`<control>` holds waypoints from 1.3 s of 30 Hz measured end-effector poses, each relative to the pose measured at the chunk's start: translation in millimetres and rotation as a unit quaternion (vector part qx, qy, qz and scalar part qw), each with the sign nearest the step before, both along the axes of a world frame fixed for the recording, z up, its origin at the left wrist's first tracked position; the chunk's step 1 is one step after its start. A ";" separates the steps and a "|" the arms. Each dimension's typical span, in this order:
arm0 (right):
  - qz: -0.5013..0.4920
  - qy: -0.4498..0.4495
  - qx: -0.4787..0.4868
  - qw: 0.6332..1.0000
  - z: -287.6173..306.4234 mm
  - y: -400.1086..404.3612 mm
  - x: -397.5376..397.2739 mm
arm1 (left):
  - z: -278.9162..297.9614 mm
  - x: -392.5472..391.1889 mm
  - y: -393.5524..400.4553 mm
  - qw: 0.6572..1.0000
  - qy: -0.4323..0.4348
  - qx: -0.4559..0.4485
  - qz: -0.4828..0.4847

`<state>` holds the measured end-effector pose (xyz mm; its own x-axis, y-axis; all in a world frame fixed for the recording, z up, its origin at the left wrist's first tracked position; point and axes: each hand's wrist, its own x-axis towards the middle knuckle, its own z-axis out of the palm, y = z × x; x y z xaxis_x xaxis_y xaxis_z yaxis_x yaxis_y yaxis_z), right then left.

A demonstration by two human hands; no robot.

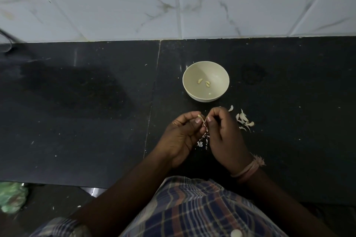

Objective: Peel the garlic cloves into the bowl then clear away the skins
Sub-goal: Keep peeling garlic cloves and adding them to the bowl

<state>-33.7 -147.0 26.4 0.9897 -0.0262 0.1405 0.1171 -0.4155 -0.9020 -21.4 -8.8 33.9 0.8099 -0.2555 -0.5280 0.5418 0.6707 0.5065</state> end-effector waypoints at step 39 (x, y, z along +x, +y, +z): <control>-0.049 0.049 0.076 0.995 6.2 -1.0 -1.4 | -0.6 -1.8 -4.2 0.999 0.017 0.034 0.033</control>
